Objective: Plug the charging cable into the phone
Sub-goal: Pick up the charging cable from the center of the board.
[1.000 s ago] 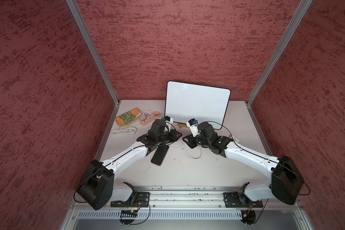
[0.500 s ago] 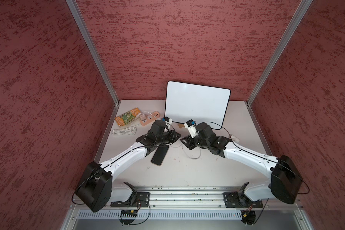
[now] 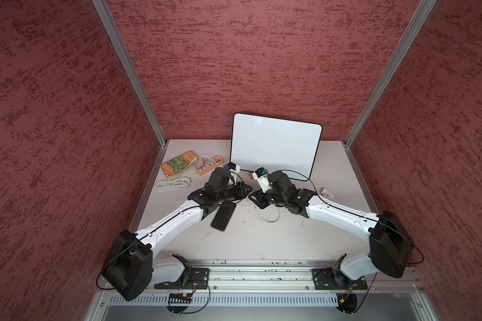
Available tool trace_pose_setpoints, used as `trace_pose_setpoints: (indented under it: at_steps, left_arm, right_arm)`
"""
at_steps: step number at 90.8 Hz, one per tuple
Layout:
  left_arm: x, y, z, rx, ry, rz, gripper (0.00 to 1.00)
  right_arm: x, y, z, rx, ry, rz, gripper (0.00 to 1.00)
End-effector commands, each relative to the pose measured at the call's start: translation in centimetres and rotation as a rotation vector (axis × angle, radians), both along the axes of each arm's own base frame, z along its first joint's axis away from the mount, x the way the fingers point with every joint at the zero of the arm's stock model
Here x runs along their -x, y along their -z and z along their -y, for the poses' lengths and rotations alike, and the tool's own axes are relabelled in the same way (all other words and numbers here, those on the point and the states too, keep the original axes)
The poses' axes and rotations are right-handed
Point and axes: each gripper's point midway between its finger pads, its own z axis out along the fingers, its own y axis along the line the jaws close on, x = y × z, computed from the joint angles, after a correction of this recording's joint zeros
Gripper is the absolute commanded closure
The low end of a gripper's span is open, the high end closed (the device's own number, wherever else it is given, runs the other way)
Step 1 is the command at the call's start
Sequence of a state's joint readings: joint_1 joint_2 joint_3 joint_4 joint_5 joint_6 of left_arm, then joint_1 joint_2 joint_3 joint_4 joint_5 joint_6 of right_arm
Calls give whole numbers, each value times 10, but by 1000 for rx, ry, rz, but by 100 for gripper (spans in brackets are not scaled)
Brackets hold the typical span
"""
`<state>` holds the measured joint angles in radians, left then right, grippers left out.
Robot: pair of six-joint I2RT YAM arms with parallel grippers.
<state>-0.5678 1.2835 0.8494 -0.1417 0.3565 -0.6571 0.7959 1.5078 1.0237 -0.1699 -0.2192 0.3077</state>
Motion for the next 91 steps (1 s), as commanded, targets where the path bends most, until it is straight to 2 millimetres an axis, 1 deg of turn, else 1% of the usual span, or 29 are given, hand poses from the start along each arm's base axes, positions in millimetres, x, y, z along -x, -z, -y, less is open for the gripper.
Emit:
trace_pose_setpoints:
  at_steps: [1,33,42,48,56,69,80,89,91]
  left_arm:
    - [1,-6,-1,-7,3,26,100]
    - [2,-3,0,-11,7,23,100]
    - [1,-4,0,-9,8,24,100]
    - [2,-4,1,-8,9,25,100]
    - [2,-5,0,-8,10,25,100]
    - [2,-3,1,-8,10,22,100]
    - [2,-3,4,-4,18,17,100]
    - [4,0,1,-17,16,3,100]
    - [5,2,0,-23,14,-1,97]
  right_arm:
    - [-4,-15,-8,-31,-4,26,71]
    - [-7,-20,-9,-37,1,40,74]
    - [-8,-20,-8,-35,7,42,78]
    - [-9,-18,-8,-30,15,37,85]
    - [-11,-17,-7,-21,29,35,90]
    - [-13,-16,-5,-14,43,36,100]
    - [-14,-13,-3,2,54,34,100]
    - [-14,-11,-1,8,62,30,100]
    - [-14,-11,-1,8,62,29,100]
